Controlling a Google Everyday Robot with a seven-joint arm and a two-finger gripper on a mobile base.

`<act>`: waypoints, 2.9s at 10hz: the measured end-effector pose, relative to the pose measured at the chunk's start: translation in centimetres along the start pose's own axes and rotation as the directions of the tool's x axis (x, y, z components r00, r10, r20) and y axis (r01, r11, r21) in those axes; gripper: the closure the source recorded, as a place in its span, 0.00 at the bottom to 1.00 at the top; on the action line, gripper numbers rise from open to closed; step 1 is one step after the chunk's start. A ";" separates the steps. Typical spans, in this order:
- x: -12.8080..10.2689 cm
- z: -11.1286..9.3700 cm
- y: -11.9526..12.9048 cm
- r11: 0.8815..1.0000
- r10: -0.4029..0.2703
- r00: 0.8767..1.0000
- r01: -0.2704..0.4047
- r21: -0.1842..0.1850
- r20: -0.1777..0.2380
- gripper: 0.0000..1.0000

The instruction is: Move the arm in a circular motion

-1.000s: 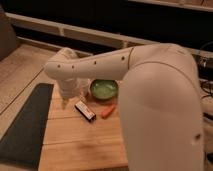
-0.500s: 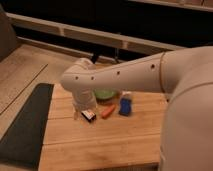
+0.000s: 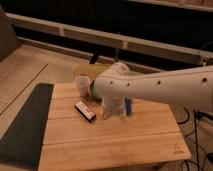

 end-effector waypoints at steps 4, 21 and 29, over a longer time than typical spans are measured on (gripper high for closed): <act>-3.2 2.5 -10.8 0.964 0.266 0.964 -0.266 0.028 0.016 0.35; -32.0 -3.8 3.2 0.989 -0.150 0.965 0.145 0.038 0.217 0.35; -17.7 -4.1 25.4 0.802 -0.577 0.785 0.597 -0.027 0.225 0.35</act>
